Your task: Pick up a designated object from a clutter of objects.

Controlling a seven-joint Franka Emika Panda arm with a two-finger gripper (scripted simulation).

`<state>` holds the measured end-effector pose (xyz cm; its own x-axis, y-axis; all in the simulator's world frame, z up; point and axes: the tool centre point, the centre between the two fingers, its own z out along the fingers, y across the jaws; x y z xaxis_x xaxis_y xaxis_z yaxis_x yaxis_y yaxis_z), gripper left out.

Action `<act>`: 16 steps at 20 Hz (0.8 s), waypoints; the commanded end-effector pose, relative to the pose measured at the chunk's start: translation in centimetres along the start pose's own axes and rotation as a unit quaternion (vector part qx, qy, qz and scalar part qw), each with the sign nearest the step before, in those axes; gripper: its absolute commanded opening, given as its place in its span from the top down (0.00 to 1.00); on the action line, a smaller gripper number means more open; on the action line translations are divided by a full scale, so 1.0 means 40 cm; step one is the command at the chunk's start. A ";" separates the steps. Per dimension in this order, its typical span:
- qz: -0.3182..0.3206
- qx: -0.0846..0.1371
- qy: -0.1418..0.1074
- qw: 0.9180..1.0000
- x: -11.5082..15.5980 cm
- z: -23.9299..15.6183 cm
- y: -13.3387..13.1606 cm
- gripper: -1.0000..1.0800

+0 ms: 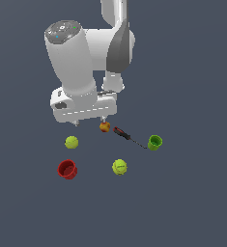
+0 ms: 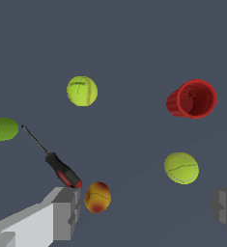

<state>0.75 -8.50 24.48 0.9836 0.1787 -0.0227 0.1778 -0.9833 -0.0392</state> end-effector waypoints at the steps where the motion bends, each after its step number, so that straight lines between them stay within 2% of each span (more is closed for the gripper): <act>1: -0.021 -0.001 0.002 1.000 -0.003 0.034 0.031 0.04; 9: -0.086 -0.005 0.006 0.996 -0.026 0.144 0.129 0.04; 16: -0.143 -0.011 0.008 0.990 -0.060 0.238 0.210 0.04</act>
<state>-0.18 -16.15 15.52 0.9045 0.4266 0.0007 0.4265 -0.9042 -0.0235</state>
